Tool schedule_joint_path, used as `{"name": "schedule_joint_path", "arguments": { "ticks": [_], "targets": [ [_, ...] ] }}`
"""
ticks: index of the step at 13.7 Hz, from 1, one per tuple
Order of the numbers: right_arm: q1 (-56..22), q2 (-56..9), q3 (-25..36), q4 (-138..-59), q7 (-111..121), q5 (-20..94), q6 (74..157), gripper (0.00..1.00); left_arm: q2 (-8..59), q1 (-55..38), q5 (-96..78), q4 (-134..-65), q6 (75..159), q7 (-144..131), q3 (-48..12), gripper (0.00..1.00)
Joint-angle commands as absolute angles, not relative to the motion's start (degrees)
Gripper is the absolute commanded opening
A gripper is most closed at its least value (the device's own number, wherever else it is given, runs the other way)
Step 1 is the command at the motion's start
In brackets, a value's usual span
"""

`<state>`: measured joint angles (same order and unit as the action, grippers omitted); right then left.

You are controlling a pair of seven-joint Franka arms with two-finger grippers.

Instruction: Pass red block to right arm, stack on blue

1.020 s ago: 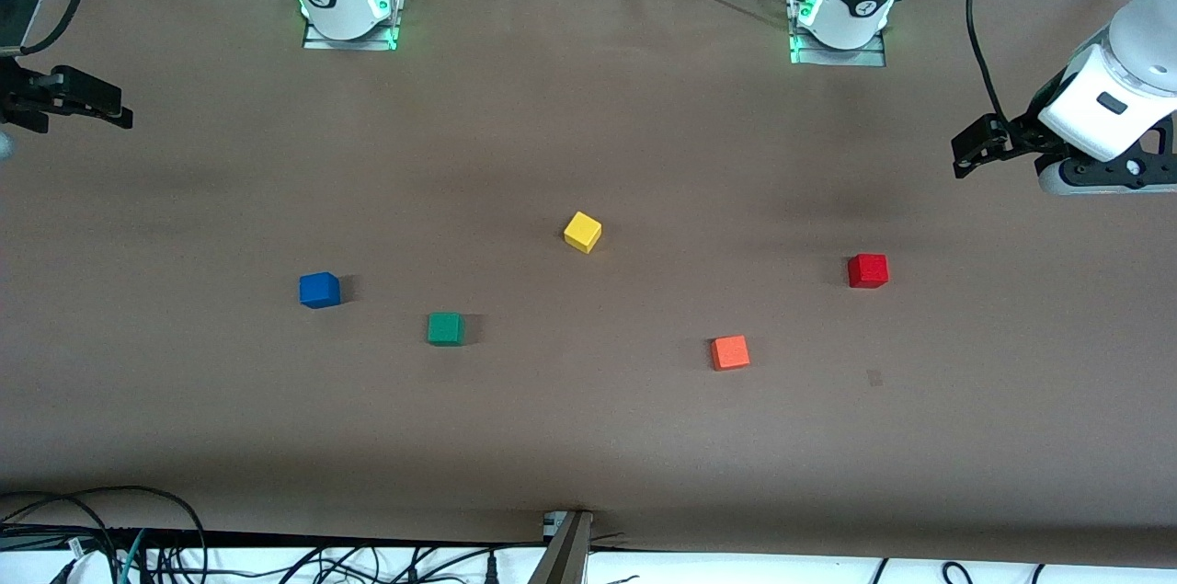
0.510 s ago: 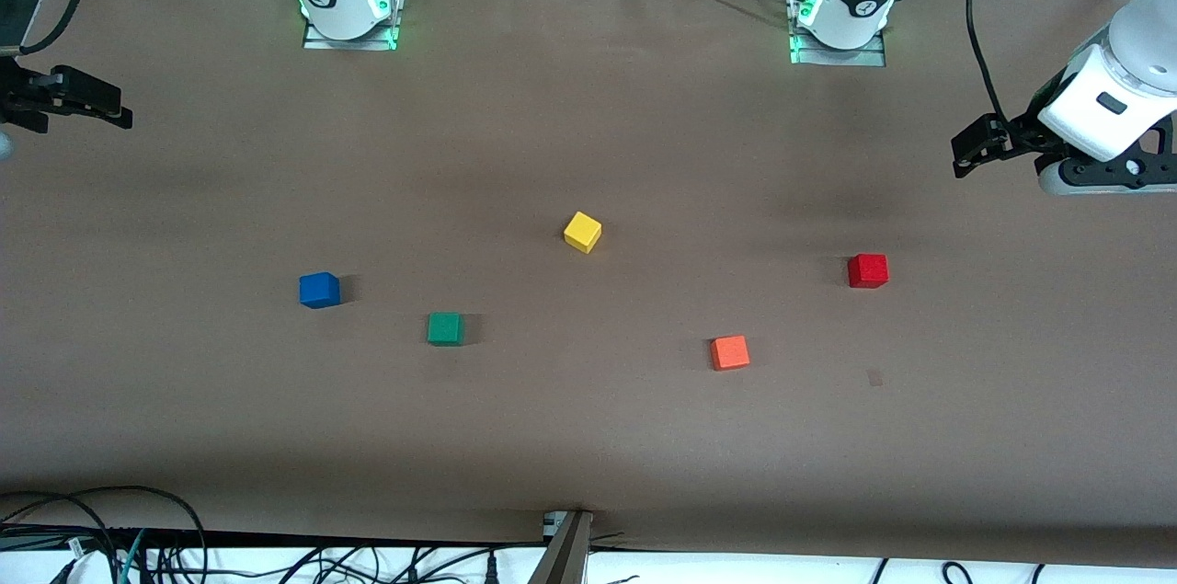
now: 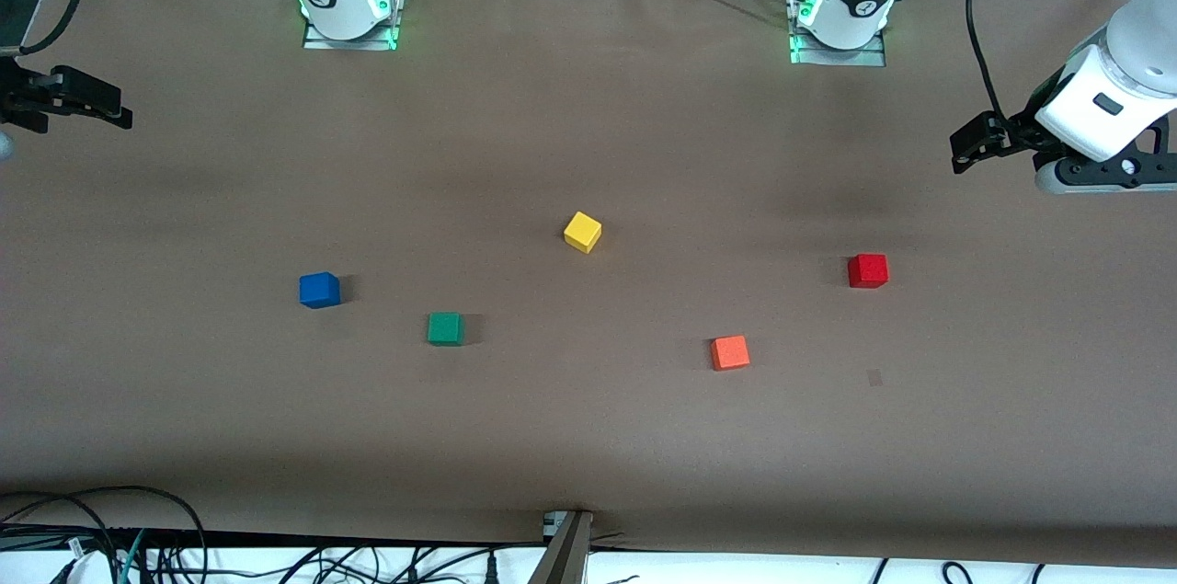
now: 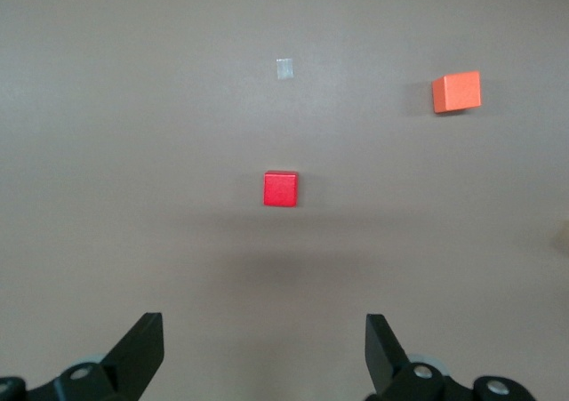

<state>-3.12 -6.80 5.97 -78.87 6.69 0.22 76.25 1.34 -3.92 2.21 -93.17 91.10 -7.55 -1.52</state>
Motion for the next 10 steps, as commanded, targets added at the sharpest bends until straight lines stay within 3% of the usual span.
{"name": "schedule_joint_path", "arguments": {
  "ticks": [1, 10],
  "targets": [
    [-2.6, -7.4, 5.9, -77.4, 6.8, 1.0, 75.8, 1.00, 1.8, -4.6, 2.2, -92.7, 90.1, -7.6, -1.0, 1.00],
    [-2.7, -7.4, 5.8, -77.4, 6.7, 1.1, 75.8, 1.00, 3.3, -4.6, 2.2, -92.6, 90.1, -7.6, -1.0, 1.00]
  ]
}}
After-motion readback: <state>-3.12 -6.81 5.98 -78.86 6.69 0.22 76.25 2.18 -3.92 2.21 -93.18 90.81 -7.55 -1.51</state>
